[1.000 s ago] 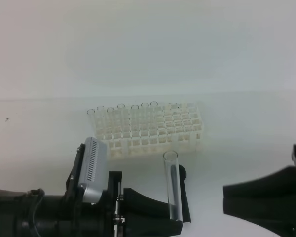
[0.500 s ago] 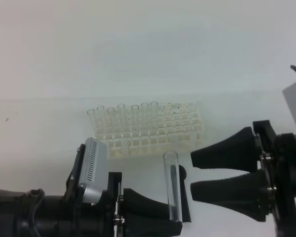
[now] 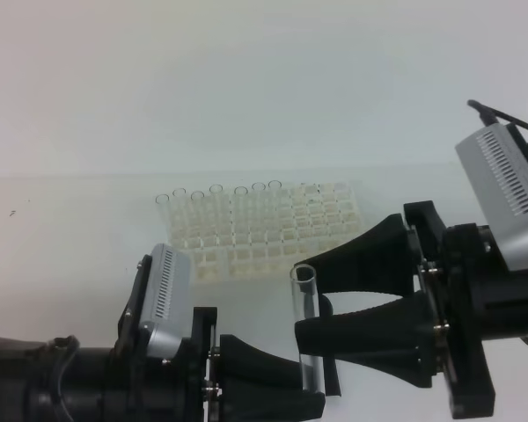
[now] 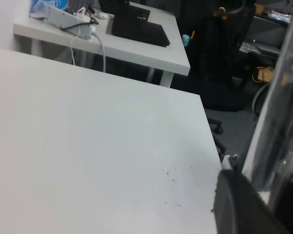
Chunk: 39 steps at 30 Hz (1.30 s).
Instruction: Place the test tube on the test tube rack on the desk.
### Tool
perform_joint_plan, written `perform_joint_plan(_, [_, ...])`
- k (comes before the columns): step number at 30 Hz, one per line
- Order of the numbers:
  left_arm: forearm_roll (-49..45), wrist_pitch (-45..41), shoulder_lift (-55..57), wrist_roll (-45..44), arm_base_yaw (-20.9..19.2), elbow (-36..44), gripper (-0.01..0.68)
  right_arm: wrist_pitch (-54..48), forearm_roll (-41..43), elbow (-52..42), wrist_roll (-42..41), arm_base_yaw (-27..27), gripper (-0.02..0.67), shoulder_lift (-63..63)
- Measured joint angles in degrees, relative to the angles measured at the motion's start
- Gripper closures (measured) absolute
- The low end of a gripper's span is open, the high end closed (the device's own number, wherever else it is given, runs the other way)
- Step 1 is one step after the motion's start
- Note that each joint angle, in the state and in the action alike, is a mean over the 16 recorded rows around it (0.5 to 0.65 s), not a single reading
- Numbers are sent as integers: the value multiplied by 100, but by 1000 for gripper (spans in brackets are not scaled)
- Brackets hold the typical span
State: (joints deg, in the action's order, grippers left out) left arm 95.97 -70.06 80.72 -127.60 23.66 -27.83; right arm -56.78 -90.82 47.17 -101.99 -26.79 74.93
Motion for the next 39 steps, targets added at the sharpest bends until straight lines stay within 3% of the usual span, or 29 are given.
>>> perform_joint_plan(9, [-27, 192, 30, -4, -1, -6, 562, 48, -216, 154, -60, -232, 231, 220])
perform_joint_plan(21, [-26, 186, 30, 66, -1, -6, 562, 101, -215, 383, -31, -532, 247, 500])
perform_joint_plan(35, [-16, 150, 30, 307, 8, -6, 556, 218, -11, 426, 37, -605, 499, 544])
perform_joint_plan(39, [-12, 143, 30, 687, 7, -6, 522, 243, 38, 429, 43, -605, 533, 544])
